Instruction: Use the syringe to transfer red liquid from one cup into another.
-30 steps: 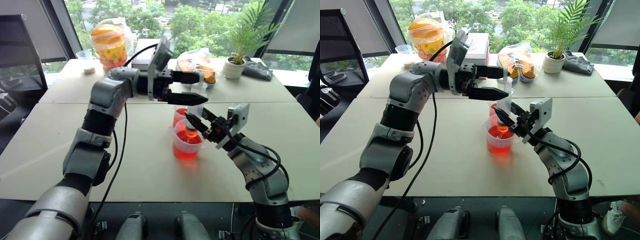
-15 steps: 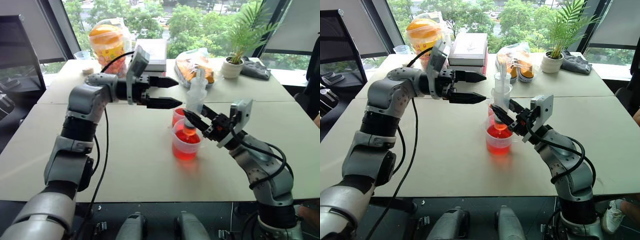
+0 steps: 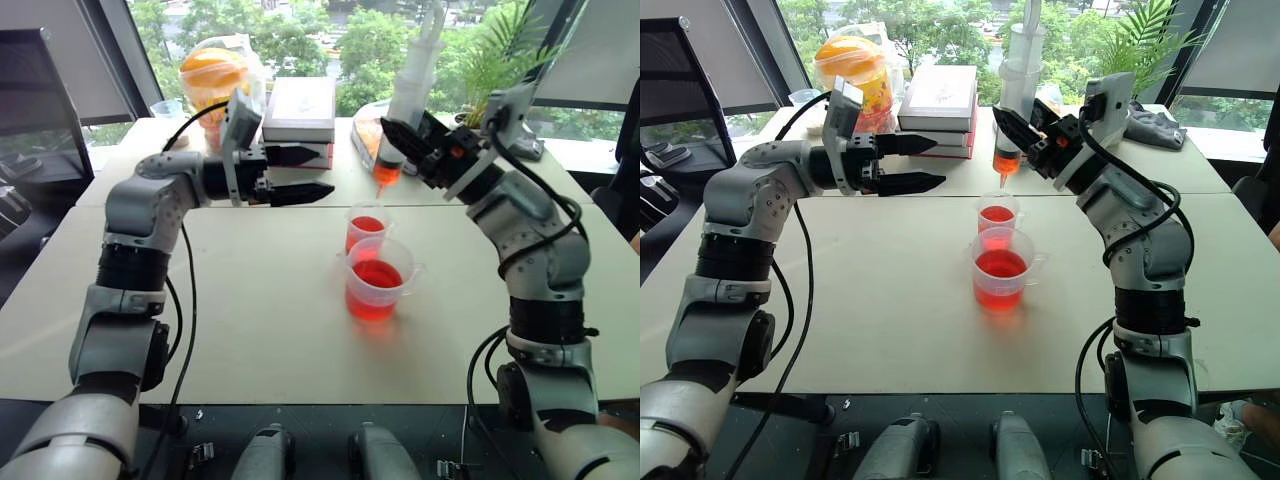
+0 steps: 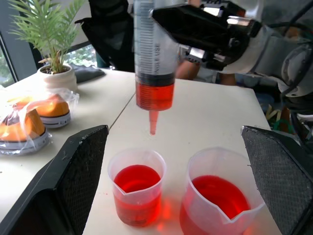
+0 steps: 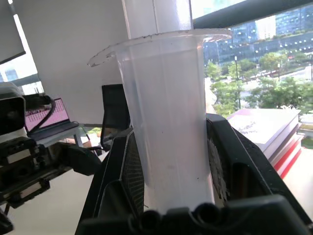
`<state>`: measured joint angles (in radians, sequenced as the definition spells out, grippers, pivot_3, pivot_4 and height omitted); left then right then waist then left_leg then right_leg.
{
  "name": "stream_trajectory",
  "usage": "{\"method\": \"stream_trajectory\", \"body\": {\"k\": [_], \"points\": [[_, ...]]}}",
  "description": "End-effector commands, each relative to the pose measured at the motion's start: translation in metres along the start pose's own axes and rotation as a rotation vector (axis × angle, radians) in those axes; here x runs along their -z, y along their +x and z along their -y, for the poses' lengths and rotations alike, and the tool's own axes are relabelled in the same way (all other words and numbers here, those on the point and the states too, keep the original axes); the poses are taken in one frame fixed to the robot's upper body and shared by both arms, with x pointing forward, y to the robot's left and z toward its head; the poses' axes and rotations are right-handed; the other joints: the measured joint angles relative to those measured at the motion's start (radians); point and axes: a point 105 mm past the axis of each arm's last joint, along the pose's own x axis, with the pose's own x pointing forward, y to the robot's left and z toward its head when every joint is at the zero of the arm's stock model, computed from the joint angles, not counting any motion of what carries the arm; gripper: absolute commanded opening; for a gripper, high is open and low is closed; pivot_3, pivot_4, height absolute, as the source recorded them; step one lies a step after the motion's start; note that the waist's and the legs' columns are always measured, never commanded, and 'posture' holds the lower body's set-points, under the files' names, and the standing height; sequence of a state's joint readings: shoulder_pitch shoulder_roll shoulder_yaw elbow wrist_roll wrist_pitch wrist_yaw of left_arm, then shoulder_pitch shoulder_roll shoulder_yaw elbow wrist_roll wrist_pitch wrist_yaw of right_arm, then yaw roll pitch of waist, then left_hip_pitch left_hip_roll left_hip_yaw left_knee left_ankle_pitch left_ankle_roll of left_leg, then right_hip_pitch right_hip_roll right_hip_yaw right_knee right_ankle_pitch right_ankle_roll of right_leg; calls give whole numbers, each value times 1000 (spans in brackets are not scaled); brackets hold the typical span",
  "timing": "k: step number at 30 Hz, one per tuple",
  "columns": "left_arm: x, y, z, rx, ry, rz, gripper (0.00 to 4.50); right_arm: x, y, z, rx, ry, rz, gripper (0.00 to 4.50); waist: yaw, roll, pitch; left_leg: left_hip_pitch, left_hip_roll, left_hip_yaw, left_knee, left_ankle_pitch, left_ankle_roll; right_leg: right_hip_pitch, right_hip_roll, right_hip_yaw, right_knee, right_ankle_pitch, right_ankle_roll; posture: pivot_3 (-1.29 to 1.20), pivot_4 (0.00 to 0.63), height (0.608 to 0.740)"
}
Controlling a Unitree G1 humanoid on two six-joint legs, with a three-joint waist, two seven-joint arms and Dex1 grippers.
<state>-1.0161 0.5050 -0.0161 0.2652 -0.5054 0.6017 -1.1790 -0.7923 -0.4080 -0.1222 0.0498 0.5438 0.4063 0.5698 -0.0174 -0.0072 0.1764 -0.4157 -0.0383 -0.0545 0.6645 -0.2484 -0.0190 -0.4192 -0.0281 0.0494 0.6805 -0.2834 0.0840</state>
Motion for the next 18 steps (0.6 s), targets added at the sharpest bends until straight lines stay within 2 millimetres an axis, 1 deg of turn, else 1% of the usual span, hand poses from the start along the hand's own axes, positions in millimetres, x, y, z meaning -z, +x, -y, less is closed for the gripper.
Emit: {"method": "stream_trajectory", "body": {"k": [1, 3, 5, 9, 12, 15, 18], "points": [[-17, -2, 2, -10, 62, 40, 4471, 8, 10, 2, -17, -53, 39, 1452, -2, 0, 0, 0, 0, 0, 0, 0, 0, 0, 0, 0, 0, 0, 0, 0, 150, 740], [-24, 4, -2, -25, 85, 53, 4471, 31, 9, 4, -8, -35, 10, 1452, -2, 0, 0, 0, 0, 0, -1, 0, 0, -1, 0, 0, 0, 0, 0, 0, 150, 740], [-31, 11, -5, -28, 108, 70, 4471, 41, 9, 4, -11, -39, -1, 1452, 1, 0, 0, 0, 0, 0, -1, 0, 0, -1, 0, 0, 0, 0, 0, 0, 150, 740], [-48, 28, -11, -24, 146, 115, 4471, 43, 11, 3, -12, -38, 5, 1452, 2, 0, 0, -2, 0, 0, 0, 0, 0, -2, 0, 0, 0, 0, 0, 0, 150, 740], [-58, 45, -13, -12, 157, 143, 4471, 46, 10, 2, -10, -38, 4, 1452, 0, 0, 0, -2, 0, 0, -1, 0, 0, -3, 0, 0, 0, 0, 0, 0, 150, 740], [-60, 59, -16, -2, 164, 139, 4471, 47, 10, 1, -8, -39, 4, 1452, -3, 0, 0, -2, 0, 1, -1, 0, 0, -3, 0, 0, 0, 0, 0, 0, 150, 740], [-60, 67, -20, -5, 161, 136, 4471, 48, 9, -1, -8, -43, 2, 1452, -5, 0, 0, -2, 0, 1, -1, 0, 0, -3, 0, 0, 1, 0, 0, 0, 150, 740]]}}
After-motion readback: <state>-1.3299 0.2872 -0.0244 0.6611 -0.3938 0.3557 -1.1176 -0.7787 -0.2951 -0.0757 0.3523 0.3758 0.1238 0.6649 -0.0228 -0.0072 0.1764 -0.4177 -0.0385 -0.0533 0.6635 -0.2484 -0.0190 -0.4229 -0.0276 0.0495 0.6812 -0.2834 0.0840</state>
